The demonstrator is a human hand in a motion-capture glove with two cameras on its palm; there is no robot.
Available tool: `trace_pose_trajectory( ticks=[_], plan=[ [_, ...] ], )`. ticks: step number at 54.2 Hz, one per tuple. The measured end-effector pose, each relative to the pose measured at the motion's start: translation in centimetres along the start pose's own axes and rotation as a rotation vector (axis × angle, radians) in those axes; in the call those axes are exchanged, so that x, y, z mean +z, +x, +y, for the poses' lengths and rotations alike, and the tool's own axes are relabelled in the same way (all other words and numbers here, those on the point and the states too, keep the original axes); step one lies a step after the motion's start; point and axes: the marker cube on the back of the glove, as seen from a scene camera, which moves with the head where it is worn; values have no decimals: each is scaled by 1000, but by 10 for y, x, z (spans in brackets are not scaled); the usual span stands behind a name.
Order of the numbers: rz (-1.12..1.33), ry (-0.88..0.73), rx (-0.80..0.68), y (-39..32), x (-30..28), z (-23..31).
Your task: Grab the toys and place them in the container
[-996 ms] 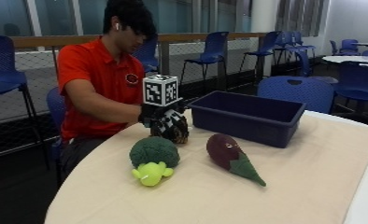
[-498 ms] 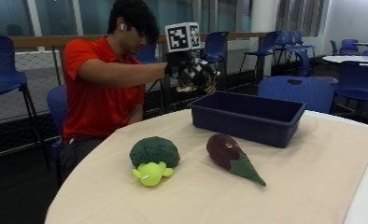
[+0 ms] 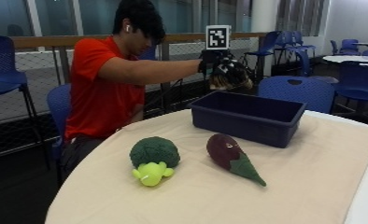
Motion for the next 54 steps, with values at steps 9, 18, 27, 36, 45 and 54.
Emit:
trace_pose_trajectory(
  ticks=[9, 18, 27, 36, 45, 54],
  plan=[
    [-59, -179, -70, 21, 31, 13],
    [-150, -65, -20, 79, 24, 37],
    [-91, 50, 130, 161, 18, 66],
    [-66, 41, 309, 256, 25, 107],
    [-59, -22, 424, 317, 51, 134],
    [-83, -76, 465, 347, 86, 148]
  ],
)
